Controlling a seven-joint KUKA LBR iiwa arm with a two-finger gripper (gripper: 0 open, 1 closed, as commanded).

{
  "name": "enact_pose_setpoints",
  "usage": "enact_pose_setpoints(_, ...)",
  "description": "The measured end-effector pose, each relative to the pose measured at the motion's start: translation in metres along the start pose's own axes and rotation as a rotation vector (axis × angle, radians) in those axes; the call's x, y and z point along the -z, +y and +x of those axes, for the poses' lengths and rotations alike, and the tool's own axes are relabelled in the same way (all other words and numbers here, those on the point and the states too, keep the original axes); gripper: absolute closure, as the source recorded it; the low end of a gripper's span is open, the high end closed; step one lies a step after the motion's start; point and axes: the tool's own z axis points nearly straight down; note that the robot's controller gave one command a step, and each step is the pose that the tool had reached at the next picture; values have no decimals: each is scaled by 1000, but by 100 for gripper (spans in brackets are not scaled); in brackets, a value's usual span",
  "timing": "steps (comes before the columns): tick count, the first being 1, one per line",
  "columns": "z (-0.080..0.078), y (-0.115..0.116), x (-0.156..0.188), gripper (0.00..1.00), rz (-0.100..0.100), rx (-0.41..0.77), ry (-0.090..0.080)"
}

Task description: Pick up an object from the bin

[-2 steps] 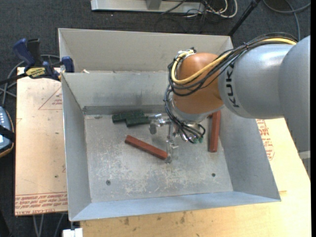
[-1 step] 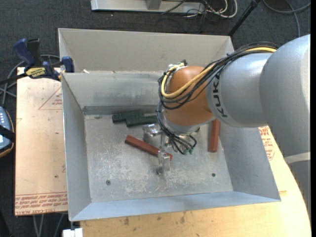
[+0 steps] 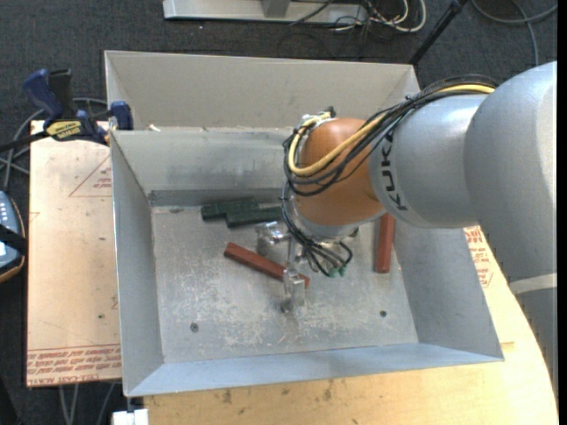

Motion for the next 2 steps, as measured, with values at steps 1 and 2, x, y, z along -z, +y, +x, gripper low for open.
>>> enact_pose_setpoints(1, -1, 0, 1, 100, 0, -1, -3)
enact_pose_setpoints(2, -2, 0, 36, 100, 1, -3, -5)
